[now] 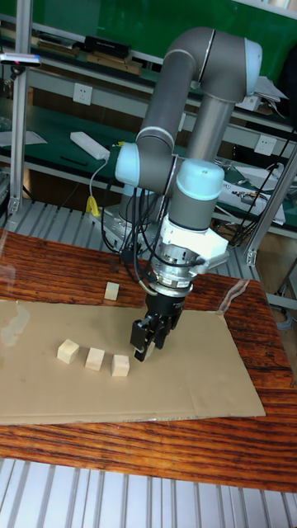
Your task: Stack the blocks in a vertical line of five
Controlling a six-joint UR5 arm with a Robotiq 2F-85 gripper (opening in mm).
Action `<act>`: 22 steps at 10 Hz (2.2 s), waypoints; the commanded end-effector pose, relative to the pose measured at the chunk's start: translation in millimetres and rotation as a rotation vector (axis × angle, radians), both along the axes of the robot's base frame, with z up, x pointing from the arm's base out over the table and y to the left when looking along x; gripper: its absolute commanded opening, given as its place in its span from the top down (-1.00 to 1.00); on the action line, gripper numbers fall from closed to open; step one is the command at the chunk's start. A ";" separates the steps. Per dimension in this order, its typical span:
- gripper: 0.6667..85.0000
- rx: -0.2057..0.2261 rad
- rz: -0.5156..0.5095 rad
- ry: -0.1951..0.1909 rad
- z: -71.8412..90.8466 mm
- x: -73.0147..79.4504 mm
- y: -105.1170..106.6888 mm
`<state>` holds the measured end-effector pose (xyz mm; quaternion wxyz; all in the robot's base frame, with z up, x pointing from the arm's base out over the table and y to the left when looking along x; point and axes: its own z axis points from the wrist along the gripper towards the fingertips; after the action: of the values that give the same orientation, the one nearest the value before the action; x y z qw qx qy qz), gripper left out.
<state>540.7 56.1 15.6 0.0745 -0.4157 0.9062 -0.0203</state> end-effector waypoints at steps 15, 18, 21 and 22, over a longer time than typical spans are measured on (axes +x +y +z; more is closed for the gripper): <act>0.98 0.236 -0.694 -0.041 58.3 64.2 -48.7; 0.98 0.210 -0.732 -0.043 43.5 66.3 -53.5; 0.98 0.169 -0.746 -0.007 38.9 54.0 -59.4; 0.98 0.165 -0.747 -0.001 37.8 52.5 -59.6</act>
<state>598.0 -1.2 57.1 0.1081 -0.0637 0.9917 0.0279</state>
